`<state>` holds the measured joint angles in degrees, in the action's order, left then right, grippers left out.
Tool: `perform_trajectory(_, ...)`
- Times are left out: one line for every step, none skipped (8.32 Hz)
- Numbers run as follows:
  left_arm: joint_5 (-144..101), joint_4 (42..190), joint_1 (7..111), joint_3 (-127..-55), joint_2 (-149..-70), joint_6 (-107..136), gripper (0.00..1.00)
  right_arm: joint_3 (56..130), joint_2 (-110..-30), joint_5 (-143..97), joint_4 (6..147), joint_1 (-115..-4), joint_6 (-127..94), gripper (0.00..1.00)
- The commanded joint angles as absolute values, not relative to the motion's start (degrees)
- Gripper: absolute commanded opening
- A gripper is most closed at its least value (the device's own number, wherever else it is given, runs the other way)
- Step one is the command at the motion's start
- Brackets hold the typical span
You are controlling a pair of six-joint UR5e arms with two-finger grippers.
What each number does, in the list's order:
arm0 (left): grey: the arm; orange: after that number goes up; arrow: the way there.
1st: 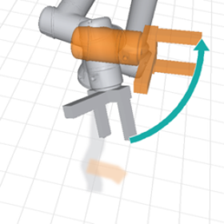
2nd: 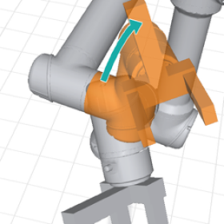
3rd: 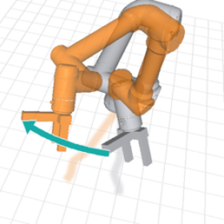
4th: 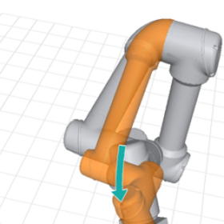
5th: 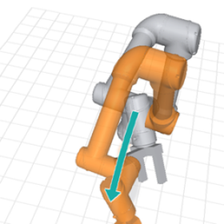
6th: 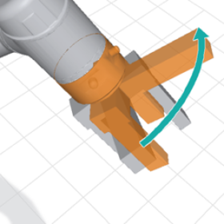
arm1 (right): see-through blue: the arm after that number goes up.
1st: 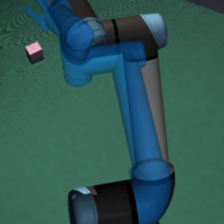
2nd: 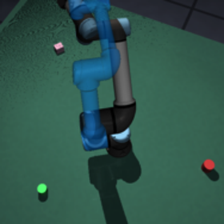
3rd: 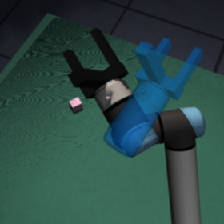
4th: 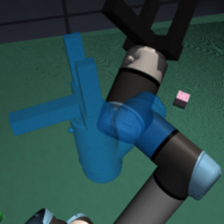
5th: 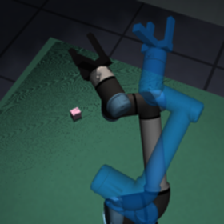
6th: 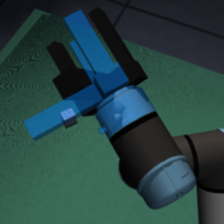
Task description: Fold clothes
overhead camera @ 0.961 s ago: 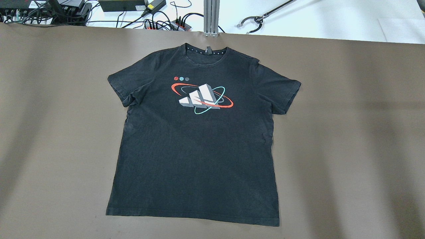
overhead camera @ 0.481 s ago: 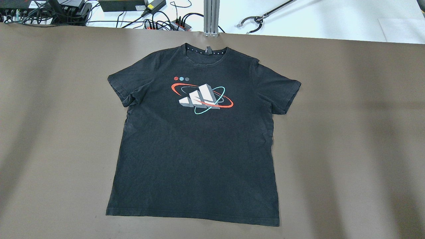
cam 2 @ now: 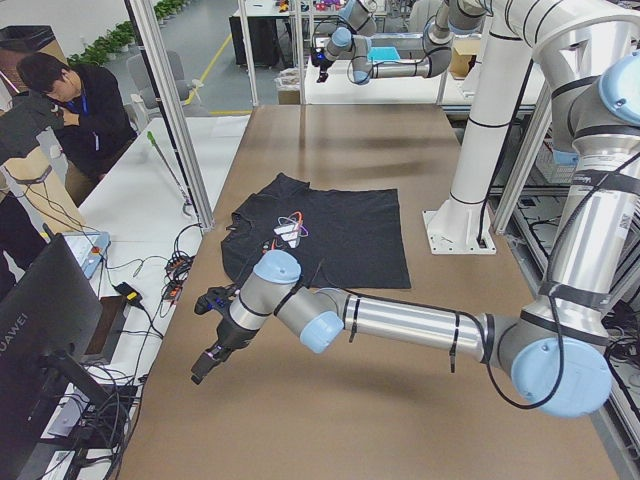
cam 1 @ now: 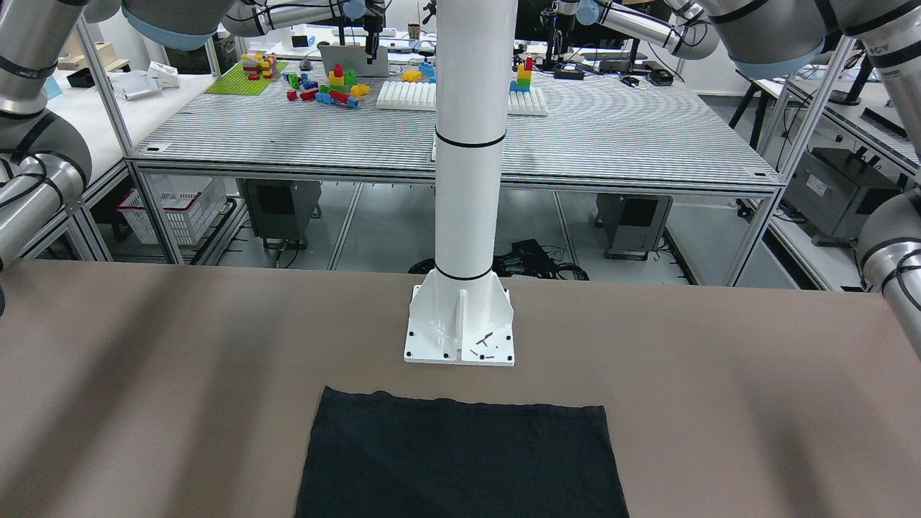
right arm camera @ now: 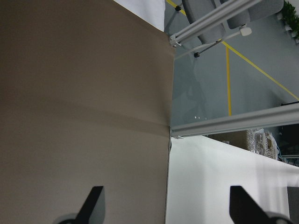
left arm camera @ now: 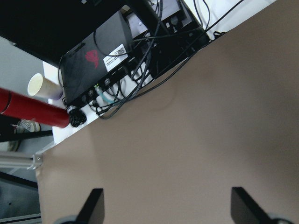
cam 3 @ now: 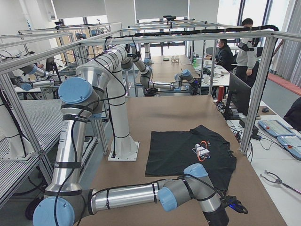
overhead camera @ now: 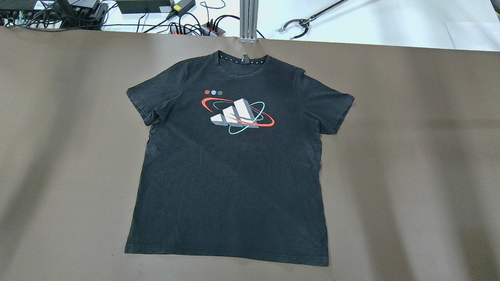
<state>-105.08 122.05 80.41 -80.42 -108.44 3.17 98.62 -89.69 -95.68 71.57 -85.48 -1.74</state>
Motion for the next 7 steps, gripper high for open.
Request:
perform_trajectory(-105.29, 125.84, 76.99, -74.36, -112.06, 7.97, 0.95, 85.19, -83.59, -95.80, 60.87, -82.01, -12.25, 0.94)
perform_trajectory(-107.90, 125.86, 76.82, -73.92, -112.23, 9.82, 0.95, 84.64, -82.37, -96.67, 60.39, -81.13, -17.61, 0.94)
perform_trajectory(-111.67, 125.95, 76.21, -72.52, -113.37, 12.11, 0.95, 84.64, -81.92, -98.94, 59.68, -78.34, -23.93, 0.94)
perform_trajectory(-113.19, 126.82, 74.11, -70.51, -114.60, 16.31, 0.95, 84.55, -81.13, -102.62, 58.02, -75.53, -29.48, 0.94)
perform_trajectory(-113.20, 130.05, 71.05, -68.49, -115.74, 20.52, 0.95, 84.20, -80.95, -104.92, 54.35, -71.84, -36.75, 0.94)
perform_trajectory(-113.20, 132.25, 68.32, -66.90, -116.88, 24.74, 0.95, 83.59, -80.69, -104.94, 50.23, -67.54, -42.31, 0.94)
perform_trajectory(-113.20, 133.41, 65.33, -65.75, -118.72, 28.53, 0.95, 83.24, -79.90, -104.85, 48.27, -64.89, -43.49, 0.94)
